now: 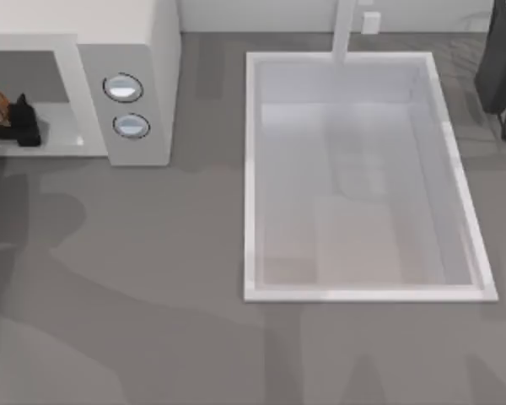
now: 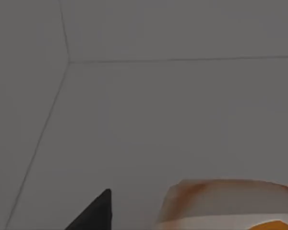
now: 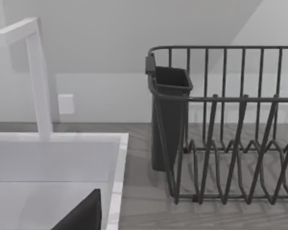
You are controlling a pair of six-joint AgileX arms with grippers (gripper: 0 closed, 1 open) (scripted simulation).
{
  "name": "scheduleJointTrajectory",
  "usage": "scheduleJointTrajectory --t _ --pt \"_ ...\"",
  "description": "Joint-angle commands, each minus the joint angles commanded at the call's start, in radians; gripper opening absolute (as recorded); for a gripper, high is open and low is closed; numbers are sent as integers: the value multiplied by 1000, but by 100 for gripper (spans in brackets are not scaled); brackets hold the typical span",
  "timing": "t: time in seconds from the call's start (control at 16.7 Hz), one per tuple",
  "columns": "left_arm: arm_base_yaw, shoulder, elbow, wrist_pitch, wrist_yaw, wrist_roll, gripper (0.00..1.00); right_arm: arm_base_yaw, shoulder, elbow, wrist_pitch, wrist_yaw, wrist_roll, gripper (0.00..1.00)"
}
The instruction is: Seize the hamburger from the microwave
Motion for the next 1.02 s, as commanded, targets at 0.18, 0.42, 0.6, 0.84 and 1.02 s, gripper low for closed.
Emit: scheduleJointTrajectory --t 0.18,0.42,0.6,0.84,1.02 --pt "-3 29 37 -23 -2 -1 100 0 0 0 0 0 0 100" --pt "-15 154 231 -130 -14 -5 100 0 0 0 0 0 0 100" --pt "-28 273 450 -244 -27 -10 100 0 0 0 0 0 0 100" --pt "-47 413 721 -400 -46 -17 100 0 0 0 0 0 0 100" --pt "-57 478 835 -481 -56 -20 100 0 0 0 0 0 0 100"
